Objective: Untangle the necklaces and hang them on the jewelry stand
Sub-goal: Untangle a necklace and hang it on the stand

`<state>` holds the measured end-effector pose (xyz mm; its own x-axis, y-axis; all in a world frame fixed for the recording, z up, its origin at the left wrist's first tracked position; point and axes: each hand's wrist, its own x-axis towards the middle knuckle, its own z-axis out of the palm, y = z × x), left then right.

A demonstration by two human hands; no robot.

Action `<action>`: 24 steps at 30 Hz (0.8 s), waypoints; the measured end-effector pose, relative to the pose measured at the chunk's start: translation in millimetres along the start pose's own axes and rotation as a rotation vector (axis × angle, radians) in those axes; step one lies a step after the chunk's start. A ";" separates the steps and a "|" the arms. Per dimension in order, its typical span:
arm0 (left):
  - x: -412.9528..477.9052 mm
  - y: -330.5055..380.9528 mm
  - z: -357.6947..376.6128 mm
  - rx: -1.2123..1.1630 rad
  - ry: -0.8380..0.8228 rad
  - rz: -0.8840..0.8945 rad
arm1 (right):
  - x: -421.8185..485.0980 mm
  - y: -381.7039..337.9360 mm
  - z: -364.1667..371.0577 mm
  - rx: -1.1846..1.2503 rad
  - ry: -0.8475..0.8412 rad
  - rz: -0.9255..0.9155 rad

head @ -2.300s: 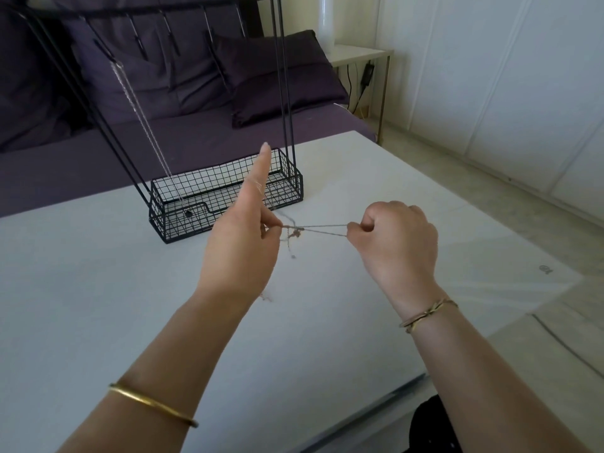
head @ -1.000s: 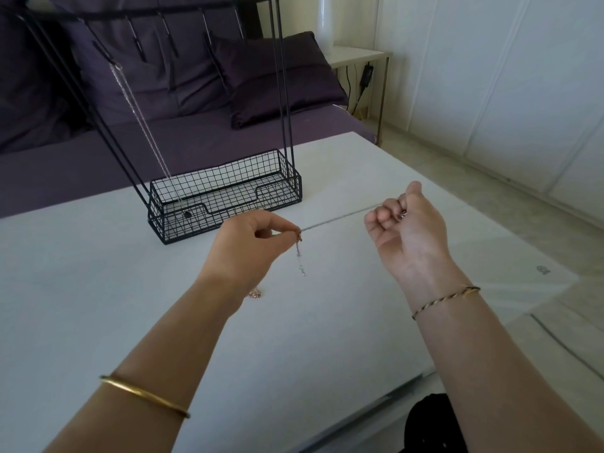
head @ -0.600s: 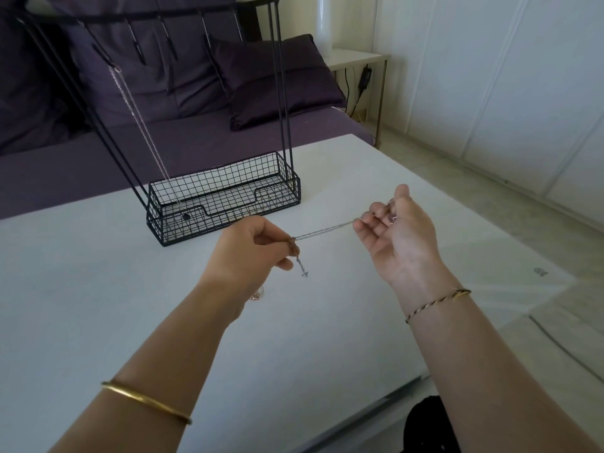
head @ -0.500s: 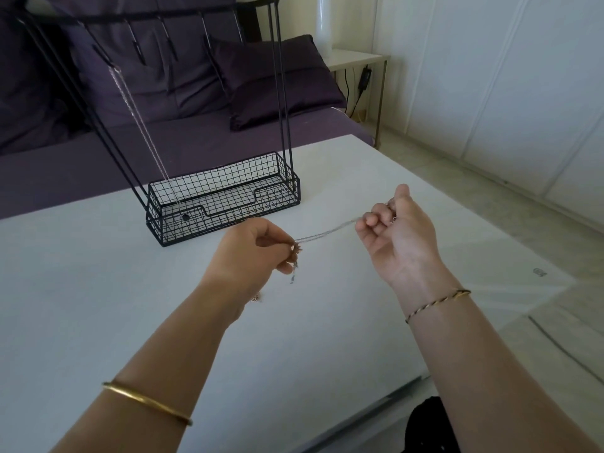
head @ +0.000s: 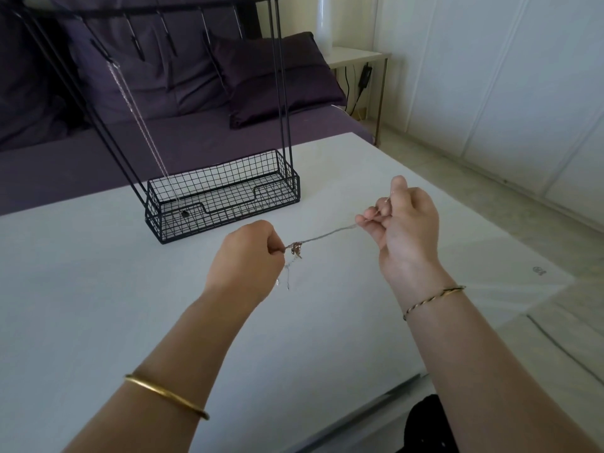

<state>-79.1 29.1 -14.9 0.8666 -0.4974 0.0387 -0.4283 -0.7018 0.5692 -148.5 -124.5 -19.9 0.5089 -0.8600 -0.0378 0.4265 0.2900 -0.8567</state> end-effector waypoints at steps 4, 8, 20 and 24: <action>-2.4 5.2 -3.0 -0.452 -0.097 -0.144 | -0.8 -0.6 0.5 -0.032 0.030 0.025; -1.1 7.4 -5.0 -0.500 -0.165 -0.179 | -0.1 -1.8 -1.3 -0.165 0.059 0.042; -1.2 10.1 1.0 -0.440 -0.159 -0.075 | -5.1 -15.5 -0.9 -0.244 -0.042 0.385; 3.2 5.0 0.4 -0.514 -0.070 -0.143 | -5.9 -20.5 -4.3 -0.334 -0.152 0.331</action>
<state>-78.5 23.8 -12.3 0.8803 -0.4606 -0.1136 -0.1115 -0.4335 0.8942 -163.5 -127.1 -4.4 0.6905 -0.6663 -0.2814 -0.0268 0.3652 -0.9305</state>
